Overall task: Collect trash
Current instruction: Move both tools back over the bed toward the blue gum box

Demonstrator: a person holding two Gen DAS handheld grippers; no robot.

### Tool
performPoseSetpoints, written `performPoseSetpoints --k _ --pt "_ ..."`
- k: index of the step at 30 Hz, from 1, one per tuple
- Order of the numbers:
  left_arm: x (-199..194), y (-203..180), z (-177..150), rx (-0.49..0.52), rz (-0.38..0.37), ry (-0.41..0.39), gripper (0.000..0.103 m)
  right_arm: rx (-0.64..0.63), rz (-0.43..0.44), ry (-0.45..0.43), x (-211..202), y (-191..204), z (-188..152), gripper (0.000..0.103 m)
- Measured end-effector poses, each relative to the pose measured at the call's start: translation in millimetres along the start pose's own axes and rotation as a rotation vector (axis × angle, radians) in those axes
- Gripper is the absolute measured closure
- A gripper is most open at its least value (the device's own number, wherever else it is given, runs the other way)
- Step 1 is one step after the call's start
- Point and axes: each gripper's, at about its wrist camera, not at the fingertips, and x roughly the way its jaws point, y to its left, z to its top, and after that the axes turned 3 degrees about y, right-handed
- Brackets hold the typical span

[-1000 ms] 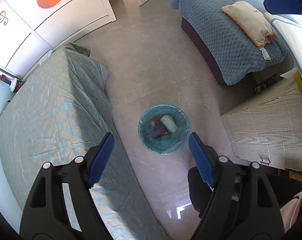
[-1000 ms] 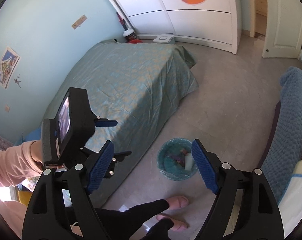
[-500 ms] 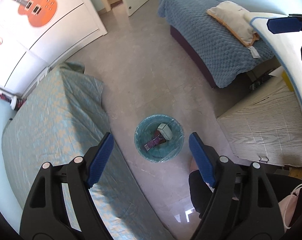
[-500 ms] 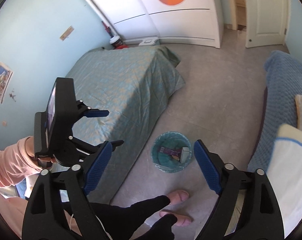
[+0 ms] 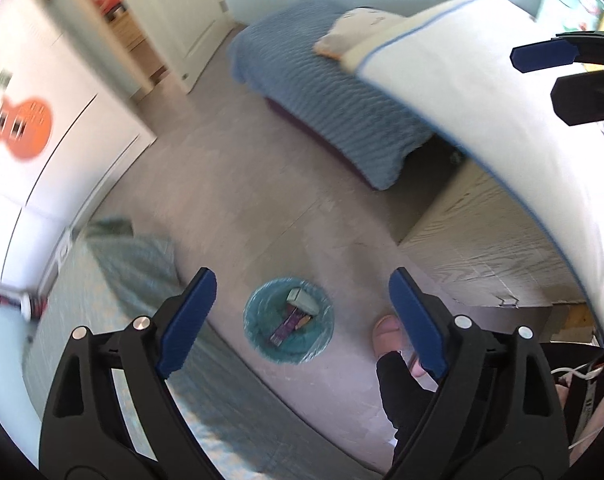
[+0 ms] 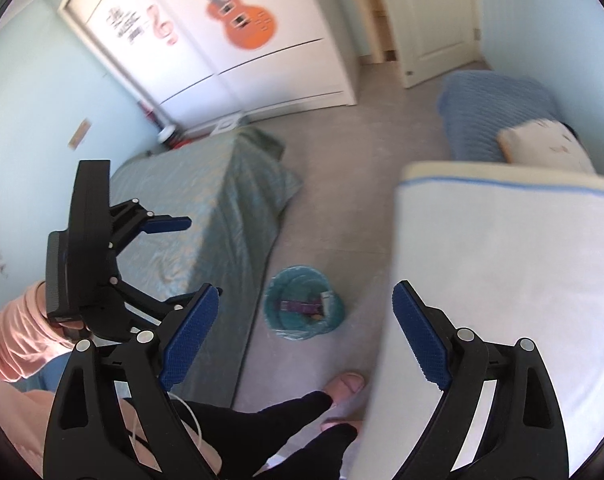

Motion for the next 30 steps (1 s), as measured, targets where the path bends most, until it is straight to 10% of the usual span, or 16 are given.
performPoseSetpoints --k 30 --pt "-13 -194 63 0.528 -0.133 -0.061 0.007 0.507 -0.259 -0.216 -143 -110 -213 0.015"
